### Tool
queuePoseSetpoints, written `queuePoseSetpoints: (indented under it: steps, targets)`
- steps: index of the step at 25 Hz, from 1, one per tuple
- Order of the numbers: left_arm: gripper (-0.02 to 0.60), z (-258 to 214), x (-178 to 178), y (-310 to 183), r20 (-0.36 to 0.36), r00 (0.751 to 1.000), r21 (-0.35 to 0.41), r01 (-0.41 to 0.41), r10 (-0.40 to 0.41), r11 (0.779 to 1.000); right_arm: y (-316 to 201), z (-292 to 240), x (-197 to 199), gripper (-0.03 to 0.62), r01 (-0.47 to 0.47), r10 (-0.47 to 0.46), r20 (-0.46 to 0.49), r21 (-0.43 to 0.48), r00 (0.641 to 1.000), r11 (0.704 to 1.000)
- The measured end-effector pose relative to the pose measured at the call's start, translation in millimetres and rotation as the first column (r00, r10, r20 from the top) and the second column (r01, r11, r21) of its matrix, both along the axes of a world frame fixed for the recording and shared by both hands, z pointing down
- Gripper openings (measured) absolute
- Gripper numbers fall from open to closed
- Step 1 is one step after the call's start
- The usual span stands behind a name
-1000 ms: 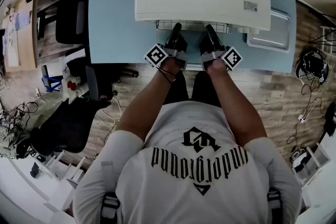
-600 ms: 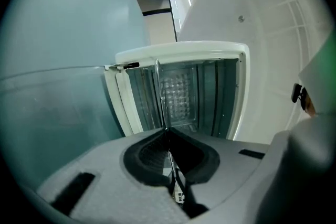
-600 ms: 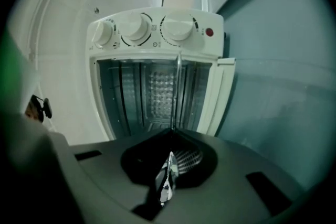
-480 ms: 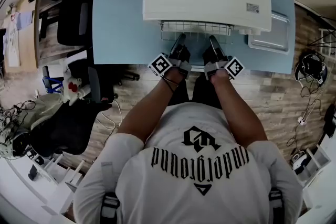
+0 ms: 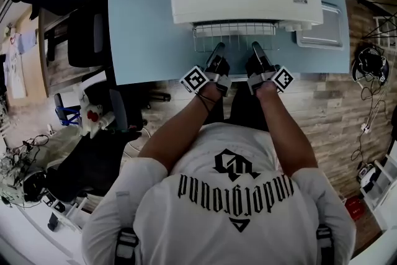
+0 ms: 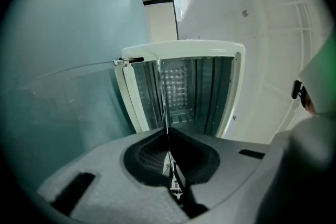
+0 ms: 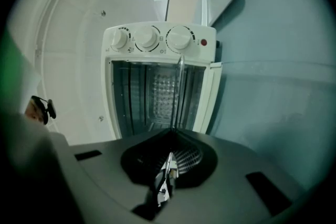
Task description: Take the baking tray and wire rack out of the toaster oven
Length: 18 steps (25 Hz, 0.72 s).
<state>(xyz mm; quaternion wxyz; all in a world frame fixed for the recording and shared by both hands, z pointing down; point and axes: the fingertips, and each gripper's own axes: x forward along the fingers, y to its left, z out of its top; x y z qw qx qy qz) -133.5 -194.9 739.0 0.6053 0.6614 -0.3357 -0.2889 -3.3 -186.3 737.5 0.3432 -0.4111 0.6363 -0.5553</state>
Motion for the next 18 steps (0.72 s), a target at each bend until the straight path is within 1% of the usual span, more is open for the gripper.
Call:
queuePoseSetpoints:
  steps: [5,10,13,18]
  targets:
    - [0.006,-2,-1,17,-0.012,1.000,0.006,-0.021,0.021,1.000,17,1,-2,0.003,-0.011,0.011,-0.012,0.014,1.000,1.000]
    - [0.006,-1,-3,45,0.033,0.999,0.013,-0.014,0.014,1.000,46,-2,-4,0.003,0.020,-0.020,-0.002,-0.003,1.000,1.000]
    - [0.006,-3,-3,59,0.049,0.999,0.013,0.010,-0.011,1.000,59,-4,-4,0.003,0.053,-0.053,-0.011,-0.009,0.999,0.999]
    - [0.006,-16,-3,77,0.009,0.998,0.019,0.060,-0.060,0.998,77,-2,-5,0.003,0.087,-0.088,-0.036,-0.034,0.995,0.996]
